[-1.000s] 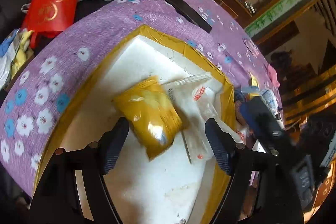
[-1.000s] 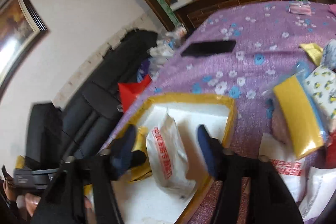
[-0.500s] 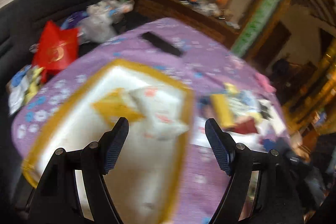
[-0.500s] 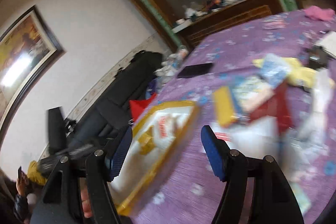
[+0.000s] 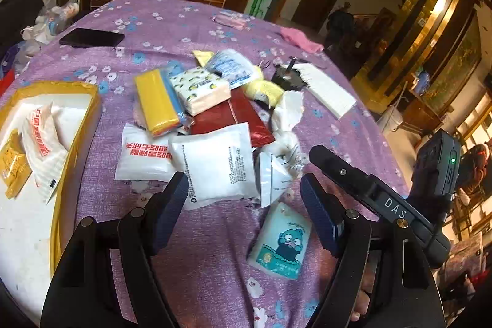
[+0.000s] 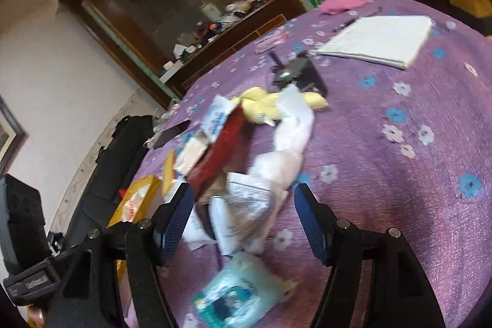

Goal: Organize soft objects
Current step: 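Move both open grippers back over the pile of packages, then grasp white printed leaflet with right gripper while left gripper grasps white paper strip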

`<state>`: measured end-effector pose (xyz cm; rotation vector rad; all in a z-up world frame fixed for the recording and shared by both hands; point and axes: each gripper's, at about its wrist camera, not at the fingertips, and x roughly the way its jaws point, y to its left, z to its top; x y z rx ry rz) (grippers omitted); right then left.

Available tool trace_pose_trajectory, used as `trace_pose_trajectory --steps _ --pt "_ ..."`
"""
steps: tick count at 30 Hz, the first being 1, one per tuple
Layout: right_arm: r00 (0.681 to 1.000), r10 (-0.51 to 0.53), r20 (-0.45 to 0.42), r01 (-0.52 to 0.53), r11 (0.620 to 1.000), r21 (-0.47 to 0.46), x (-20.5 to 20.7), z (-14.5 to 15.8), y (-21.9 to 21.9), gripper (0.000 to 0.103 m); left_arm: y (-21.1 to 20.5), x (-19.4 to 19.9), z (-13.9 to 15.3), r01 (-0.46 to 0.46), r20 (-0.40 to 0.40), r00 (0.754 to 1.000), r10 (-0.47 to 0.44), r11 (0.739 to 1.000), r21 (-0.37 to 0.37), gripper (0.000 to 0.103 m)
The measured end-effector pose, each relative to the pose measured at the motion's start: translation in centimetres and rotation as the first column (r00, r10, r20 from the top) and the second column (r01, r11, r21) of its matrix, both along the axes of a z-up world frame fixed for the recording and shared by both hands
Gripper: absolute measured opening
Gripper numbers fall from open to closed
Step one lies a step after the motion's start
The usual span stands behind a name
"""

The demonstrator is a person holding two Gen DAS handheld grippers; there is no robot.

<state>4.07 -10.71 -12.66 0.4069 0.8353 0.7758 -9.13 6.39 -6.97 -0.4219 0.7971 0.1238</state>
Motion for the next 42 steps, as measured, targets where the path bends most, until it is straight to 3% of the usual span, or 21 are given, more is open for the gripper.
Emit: trace_pose_trajectory --steps 16,23,29,32,34,38,40,42 --pt "1.0 0.025 0.003 -0.025 0.996 0.082 -0.4 -0.5 -2.4 0.068 1.0 -0.4 -0.5 -0.012 0.008 1.0 0.012 0.999 -0.052 0.076" --pt "0.999 0.034 -0.014 -0.034 0.998 0.047 -0.5 -0.6 -3.6 0.068 1.4 -1.0 -0.4 -0.006 0.017 1.0 0.007 0.998 -0.056 0.076" --pt "0.985 0.102 -0.137 -0.089 0.991 0.099 0.9 -1.3 -1.3 0.068 1.7 0.2 -0.7 -0.025 -0.003 1.0 0.025 1.0 -0.007 0.076" --pt "0.973 0.112 -0.204 -0.101 0.993 0.064 2.1 -2.3 0.7 0.068 2.8 1.5 -1.5 -0.065 -0.037 0.997 0.067 0.997 0.044 0.076" --pt "0.97 0.114 -0.215 -0.104 0.993 0.056 2.2 -3.2 1.4 0.067 3.5 2.3 -2.8 -0.068 -0.062 0.996 0.067 0.998 -0.012 0.076" --pt "0.983 0.09 -0.159 -0.088 0.996 0.019 1.7 -2.5 1.4 0.038 3.5 5.0 -5.1 -0.058 -0.107 0.993 0.051 0.996 -0.066 0.076" --pt "0.984 0.098 -0.151 -0.096 0.995 0.023 1.5 -2.4 1.4 0.034 3.3 5.6 -5.6 -0.068 -0.117 0.992 0.056 0.992 -0.105 0.072" --pt "0.987 0.083 -0.139 -0.082 0.997 0.017 1.3 -2.2 1.2 0.029 2.9 5.4 -5.5 -0.053 -0.104 0.994 0.041 0.992 -0.115 0.062"
